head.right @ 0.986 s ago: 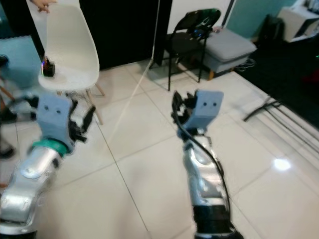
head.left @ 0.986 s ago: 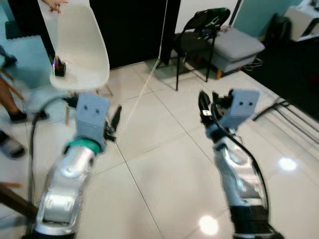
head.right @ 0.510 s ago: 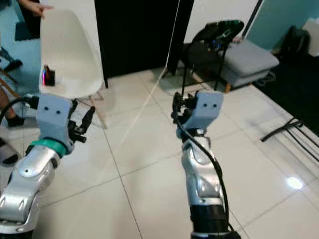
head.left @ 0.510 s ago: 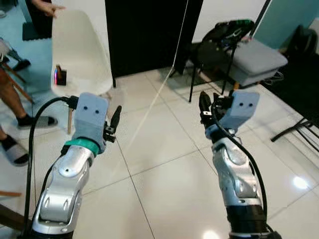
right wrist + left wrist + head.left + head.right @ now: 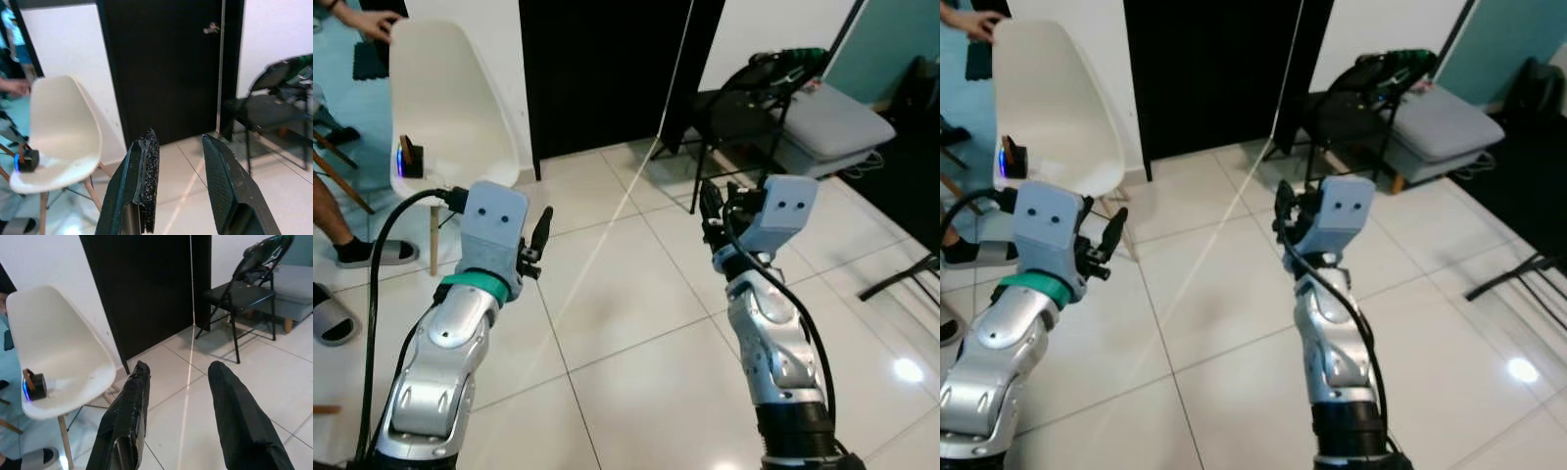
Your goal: Hang hanger
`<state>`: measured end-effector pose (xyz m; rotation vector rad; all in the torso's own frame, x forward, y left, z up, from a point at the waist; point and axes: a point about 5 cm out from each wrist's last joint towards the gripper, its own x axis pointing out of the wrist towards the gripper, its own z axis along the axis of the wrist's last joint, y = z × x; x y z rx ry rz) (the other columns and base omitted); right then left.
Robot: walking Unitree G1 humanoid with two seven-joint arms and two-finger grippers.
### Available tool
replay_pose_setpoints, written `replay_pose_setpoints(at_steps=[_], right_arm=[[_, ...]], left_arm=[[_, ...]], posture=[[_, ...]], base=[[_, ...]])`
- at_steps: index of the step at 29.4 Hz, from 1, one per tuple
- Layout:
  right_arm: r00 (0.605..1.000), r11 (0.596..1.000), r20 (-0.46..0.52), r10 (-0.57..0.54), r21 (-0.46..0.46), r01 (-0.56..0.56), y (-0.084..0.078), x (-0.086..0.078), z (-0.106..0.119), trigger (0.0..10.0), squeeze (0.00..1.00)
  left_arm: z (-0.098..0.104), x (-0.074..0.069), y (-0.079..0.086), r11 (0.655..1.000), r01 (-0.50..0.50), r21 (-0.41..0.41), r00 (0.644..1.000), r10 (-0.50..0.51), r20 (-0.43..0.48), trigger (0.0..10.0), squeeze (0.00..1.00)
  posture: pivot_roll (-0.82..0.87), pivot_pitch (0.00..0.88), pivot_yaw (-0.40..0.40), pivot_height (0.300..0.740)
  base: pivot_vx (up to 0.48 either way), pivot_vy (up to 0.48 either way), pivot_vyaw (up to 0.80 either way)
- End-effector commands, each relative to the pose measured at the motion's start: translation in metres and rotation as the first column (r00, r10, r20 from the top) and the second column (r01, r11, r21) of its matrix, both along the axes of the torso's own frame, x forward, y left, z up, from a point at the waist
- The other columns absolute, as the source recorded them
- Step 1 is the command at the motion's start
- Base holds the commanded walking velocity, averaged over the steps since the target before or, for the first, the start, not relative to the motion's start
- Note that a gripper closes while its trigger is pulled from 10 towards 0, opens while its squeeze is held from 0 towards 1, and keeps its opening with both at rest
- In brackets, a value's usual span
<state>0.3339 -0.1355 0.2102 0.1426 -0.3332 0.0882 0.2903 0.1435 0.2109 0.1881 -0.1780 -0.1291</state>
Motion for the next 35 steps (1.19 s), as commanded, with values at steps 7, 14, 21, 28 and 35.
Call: replay_pose_setpoints(at_steps=[7, 14, 21, 28, 35], right_arm=[[1.000, 0.999, -0.004, 0.002, -0.041, -0.002, -0.001, 0.000, -0.003, 10.0, 0.00], [1.000, 0.998, -0.003, 0.006, -0.063, -0.006, 0.000, -0.001, -0.003, 10.0, 0.00], [1.000, 0.996, 0.006, 0.014, -0.085, -0.013, 0.000, -0.001, -0.003, 10.0, 0.00], [0.998, 0.994, 0.017, 0.057, -0.090, -0.055, 0.005, -0.003, -0.002, 10.0, 0.00], [0.994, 0.990, 0.026, 0.110, -0.094, -0.107, 0.013, -0.004, -0.001, 10.0, 0.00]], left_arm=[[-0.004, -0.001, -0.003, 1.000, 0.013, 0.003, 1.000, -0.013, -0.014, 10.0, 0.00], [-0.006, -0.002, -0.004, 1.000, 0.012, 0.004, 1.000, -0.012, -0.022, 10.0, 0.00], [-0.011, -0.004, -0.006, 1.000, 0.016, 0.001, 0.999, -0.016, -0.046, 10.0, 0.00], [-0.025, -0.017, -0.019, 0.997, 0.072, -0.040, 0.990, -0.076, -0.116, 10.0, 0.00], [-0.030, -0.018, -0.028, 0.996, 0.076, -0.036, 0.987, -0.080, -0.140, 10.0, 0.00]], posture=[[0.08, 0.062, 0.002, 0.740], [0.08, 0.062, 0.003, 0.740], [0.08, 0.062, 0.004, 0.740], [0.08, 0.063, 0.002, 0.740], [0.08, 0.054, 0.003, 0.740]], base=[[0.461, 0.000, 0.00], [0.448, 0.000, 0.00], [0.000, 0.000, 0.58], [0.000, 0.000, 0.80], [0.000, 0.000, 0.79]])
